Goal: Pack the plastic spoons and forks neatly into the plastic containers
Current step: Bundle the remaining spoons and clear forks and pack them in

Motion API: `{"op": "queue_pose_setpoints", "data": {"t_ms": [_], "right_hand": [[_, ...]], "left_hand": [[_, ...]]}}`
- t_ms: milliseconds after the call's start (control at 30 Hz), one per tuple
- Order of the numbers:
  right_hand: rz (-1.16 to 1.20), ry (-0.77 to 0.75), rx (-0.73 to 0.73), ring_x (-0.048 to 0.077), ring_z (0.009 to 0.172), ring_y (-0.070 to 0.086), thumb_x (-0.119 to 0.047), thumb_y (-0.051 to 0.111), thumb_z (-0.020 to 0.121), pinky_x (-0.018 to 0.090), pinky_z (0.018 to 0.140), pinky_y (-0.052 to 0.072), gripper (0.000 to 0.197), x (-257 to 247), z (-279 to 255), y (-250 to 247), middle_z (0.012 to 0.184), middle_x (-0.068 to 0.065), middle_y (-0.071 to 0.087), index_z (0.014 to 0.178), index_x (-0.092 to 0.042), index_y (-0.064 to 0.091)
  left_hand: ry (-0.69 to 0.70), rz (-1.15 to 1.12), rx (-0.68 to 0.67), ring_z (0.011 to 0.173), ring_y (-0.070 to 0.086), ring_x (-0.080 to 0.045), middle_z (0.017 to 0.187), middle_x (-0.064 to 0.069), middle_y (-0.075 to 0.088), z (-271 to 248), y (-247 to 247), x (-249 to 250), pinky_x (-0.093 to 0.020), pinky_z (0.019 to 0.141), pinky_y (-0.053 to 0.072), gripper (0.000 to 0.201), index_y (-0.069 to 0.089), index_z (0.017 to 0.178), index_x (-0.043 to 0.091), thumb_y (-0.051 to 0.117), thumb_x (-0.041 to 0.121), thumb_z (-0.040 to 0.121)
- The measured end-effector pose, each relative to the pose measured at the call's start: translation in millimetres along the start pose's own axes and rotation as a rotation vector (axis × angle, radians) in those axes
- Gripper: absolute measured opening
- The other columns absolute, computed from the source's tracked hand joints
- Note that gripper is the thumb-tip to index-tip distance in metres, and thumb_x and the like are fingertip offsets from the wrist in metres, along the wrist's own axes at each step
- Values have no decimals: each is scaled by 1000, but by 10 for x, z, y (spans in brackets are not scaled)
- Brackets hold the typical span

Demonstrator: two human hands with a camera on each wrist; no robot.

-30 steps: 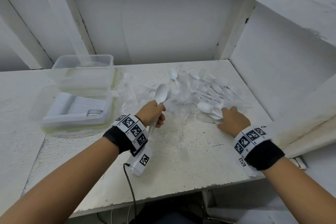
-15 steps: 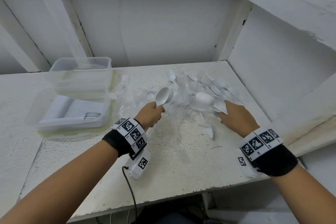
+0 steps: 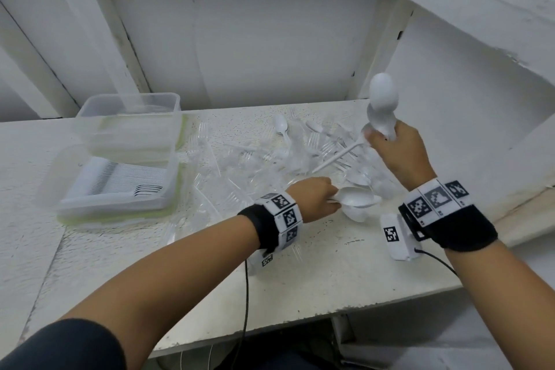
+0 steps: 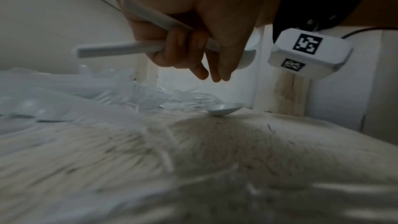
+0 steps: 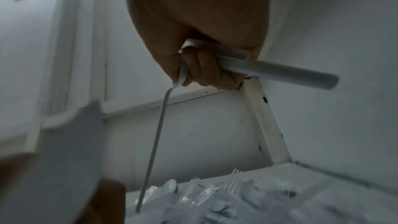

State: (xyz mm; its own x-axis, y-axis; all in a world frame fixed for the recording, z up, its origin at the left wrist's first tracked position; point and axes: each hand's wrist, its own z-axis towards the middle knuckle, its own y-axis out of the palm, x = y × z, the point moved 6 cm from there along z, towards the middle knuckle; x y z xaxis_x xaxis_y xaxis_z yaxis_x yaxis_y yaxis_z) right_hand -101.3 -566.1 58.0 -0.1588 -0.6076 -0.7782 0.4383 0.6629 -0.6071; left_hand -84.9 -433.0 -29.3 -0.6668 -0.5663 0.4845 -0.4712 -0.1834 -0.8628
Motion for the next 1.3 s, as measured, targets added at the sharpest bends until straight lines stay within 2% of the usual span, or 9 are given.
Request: {"op": "queue_pose_setpoints", "data": {"t_ms": [133, 367, 467, 767, 867, 933, 1033, 1167, 1300], "right_hand": [[-276, -101, -74, 26, 74, 52, -25, 48, 95, 34, 67, 42, 19, -84, 69, 100, 83, 9, 57, 99, -7, 51], [-343, -129, -145, 26, 69, 51, -22, 48, 94, 31, 59, 37, 14, -36, 60, 139, 82, 11, 60, 94, -9, 52], [-345, -137, -156, 26, 68, 50, -22, 49, 94, 30, 56, 36, 13, -30, 53, 147, 80, 10, 60, 92, -10, 52], [-207, -189, -97, 23, 70, 50, -20, 50, 94, 26, 58, 38, 9, -258, 87, 137, 79, 7, 57, 94, -12, 53], [-173, -213, -96, 24, 73, 52, -21, 49, 95, 31, 62, 39, 14, -376, 73, 227, 82, 8, 58, 101, -9, 55], [-148, -213, -102, 21, 71, 50, -21, 48, 95, 26, 58, 39, 15, -434, 58, 305, 83, 7, 57, 102, -10, 56], [-84, -194, -105, 13, 66, 46, -22, 48, 95, 14, 54, 35, 11, -483, 43, 407, 76, 1, 55, 93, -13, 55], [-12, -168, -142, 9, 56, 37, -23, 49, 95, 8, 43, 29, 21, -555, 10, 540, 63, -3, 45, 86, -5, 54], [15, -162, -313, 10, 53, 36, -21, 51, 94, 19, 49, 29, 21, -688, -59, 730, 60, -4, 43, 76, -11, 56]], "left_hand": [[85, 119, -118, 84, 50, -21, 108, -8, 46, 117, 155, 209, -31, 74, 44, 35, 62, 115, 7, 56, 32, 90], [51, 260, -168, 81, 44, -22, 97, -3, 35, 160, 214, 239, -29, 67, 34, 30, 62, 111, 6, 45, 26, 96], [87, 221, -116, 89, 54, -27, 104, -8, 46, 117, 177, 213, -28, 66, 34, 30, 63, 107, 3, 45, 25, 96], [218, -158, 257, 84, 56, -18, 109, -8, 58, -362, -426, -105, -25, 72, 42, 27, 65, 108, 2, 60, 21, 90], [39, -408, 355, 82, 57, -7, 101, 2, 62, -463, -655, -330, -17, 73, 47, 28, 62, 114, 5, 58, 21, 91], [-106, -705, 415, 57, 50, 5, 79, 8, 59, -532, -752, -515, -9, 55, 42, 20, 61, 109, 11, 56, 20, 92], [-251, -1052, 557, 40, 33, -2, 56, 8, 44, -688, -867, -811, -14, 37, 29, 6, 59, 87, 17, 56, 17, 92], [-314, -1198, 640, 37, 29, -3, 72, -4, 47, -869, -966, -1076, -14, 36, 24, 14, 55, 80, 19, 55, 16, 93], [-324, -1312, 623, 37, 26, -2, 59, 11, 45, -994, -978, -1168, -14, 36, 19, 18, 51, 80, 21, 48, 14, 96]]}}
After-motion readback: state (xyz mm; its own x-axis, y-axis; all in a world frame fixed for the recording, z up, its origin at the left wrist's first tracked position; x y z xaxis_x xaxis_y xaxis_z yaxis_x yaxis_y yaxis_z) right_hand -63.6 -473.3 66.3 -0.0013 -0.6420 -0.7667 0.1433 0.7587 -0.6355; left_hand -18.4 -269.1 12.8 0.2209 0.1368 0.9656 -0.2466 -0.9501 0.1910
